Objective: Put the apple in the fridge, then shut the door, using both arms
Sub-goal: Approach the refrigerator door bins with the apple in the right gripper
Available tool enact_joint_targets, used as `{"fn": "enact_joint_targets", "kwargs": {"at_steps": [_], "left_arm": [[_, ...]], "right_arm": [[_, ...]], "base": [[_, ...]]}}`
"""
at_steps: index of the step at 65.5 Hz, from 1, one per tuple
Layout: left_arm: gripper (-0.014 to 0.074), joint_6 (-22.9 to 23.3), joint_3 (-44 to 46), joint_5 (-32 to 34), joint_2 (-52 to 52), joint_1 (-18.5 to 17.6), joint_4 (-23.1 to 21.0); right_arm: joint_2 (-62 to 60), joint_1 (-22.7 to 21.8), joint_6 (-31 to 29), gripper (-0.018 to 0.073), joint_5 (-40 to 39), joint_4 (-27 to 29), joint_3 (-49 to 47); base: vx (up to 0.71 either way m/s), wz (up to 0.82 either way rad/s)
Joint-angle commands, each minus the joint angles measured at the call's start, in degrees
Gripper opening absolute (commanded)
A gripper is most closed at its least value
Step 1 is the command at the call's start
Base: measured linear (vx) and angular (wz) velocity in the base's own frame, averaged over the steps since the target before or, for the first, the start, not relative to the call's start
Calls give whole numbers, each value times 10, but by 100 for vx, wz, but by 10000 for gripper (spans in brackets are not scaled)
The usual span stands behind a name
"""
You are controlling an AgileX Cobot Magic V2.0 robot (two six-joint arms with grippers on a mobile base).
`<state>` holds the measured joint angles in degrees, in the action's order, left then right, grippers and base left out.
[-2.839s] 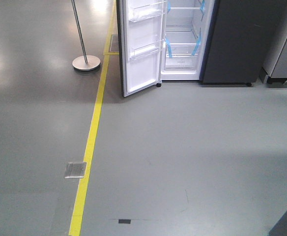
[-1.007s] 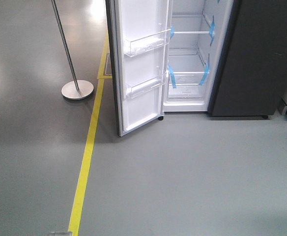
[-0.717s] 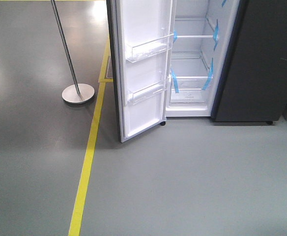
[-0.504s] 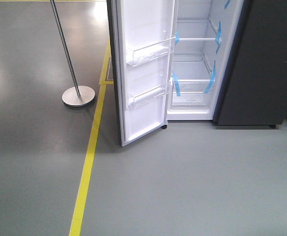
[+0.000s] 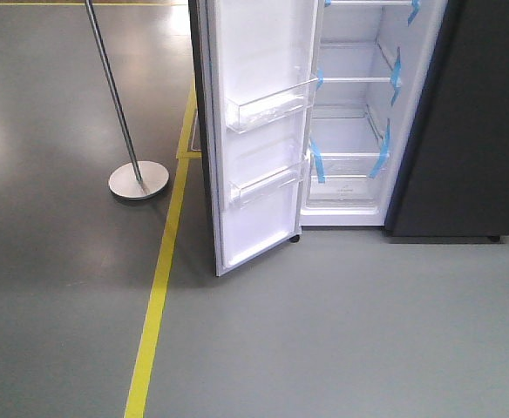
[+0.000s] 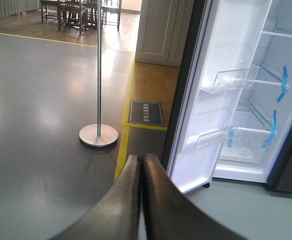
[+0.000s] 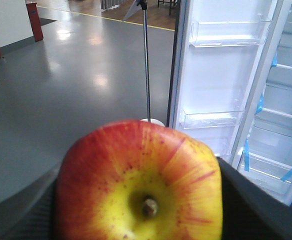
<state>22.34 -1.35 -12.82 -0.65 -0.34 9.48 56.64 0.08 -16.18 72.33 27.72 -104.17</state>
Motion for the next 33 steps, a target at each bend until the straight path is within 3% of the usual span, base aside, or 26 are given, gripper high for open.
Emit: {"fn": "enact_joint_targets", "kwargs": {"at_steps": [1,33], "left_arm": [[-6,4,10,40,-8,-2,1],[-6,4,10,40,-8,-2,1]], "right_arm": [[1,-1,-5,-8,-44,11,-11],[1,-1,-5,-8,-44,11,-11]], "base": [[15,0],[15,0]]}}
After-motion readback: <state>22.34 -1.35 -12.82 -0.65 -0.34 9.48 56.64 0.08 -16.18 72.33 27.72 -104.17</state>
